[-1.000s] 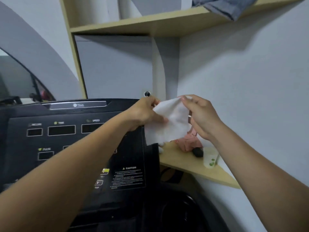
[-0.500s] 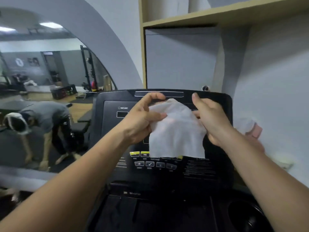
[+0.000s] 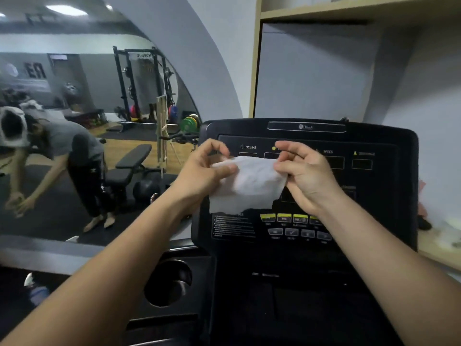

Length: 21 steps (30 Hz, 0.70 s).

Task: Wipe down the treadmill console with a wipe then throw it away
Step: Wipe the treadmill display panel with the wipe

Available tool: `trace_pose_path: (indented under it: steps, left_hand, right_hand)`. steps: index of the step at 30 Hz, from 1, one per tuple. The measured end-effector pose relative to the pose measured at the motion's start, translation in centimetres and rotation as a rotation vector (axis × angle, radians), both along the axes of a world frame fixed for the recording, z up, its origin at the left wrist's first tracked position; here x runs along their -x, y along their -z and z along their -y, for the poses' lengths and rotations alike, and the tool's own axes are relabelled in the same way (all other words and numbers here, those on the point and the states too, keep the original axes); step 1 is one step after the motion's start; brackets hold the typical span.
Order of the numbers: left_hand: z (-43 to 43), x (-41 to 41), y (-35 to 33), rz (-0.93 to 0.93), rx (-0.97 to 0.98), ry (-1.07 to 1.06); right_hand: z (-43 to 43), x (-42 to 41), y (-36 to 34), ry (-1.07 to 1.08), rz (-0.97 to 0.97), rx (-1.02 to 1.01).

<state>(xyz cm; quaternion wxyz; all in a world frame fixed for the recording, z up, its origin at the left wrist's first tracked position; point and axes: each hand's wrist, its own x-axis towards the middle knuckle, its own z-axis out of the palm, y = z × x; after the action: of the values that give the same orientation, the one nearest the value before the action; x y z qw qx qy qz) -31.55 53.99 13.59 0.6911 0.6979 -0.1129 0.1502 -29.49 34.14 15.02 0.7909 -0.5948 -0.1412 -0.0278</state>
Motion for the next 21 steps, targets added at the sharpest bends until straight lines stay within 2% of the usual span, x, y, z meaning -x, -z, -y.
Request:
trace_pose_path:
  steps: [4, 8, 12, 16, 18, 21]
  left_hand:
    - [-1.2, 0.3, 0.6, 0.037, -0.019, 0.109]
    - [-1.9, 0.5, 2.0, 0.013, -0.256, 0.069]
    - [-2.4, 1.2, 2.0, 0.095, -0.341, 0.063]
    - [-2.7, 1.2, 1.3, 0.173, -0.354, 0.067]
    - [-2.6, 1.0, 0.9, 0.216, -0.373, 0.007]
    - [-2.3, 0.9, 0.3, 0.287, -0.465, -0.079]
  right_hand:
    - [-0.8, 0.8, 0.4, 0.152, 0.088, 0.122]
    - [-0.8, 1.5, 1.8, 0.29, 0.241, 0.417]
    - [-0.8, 1.1, 2.4, 0.169, 0.076, 0.534]
    - [-0.9, 0.9, 1.9, -0.04, -0.134, 0.448]
    - [-0.8, 1.1, 1.5, -0.069, -0.08, 0.524]
    - [-0.1, 1.1, 0.9, 0.001, 0.081, 0.641]
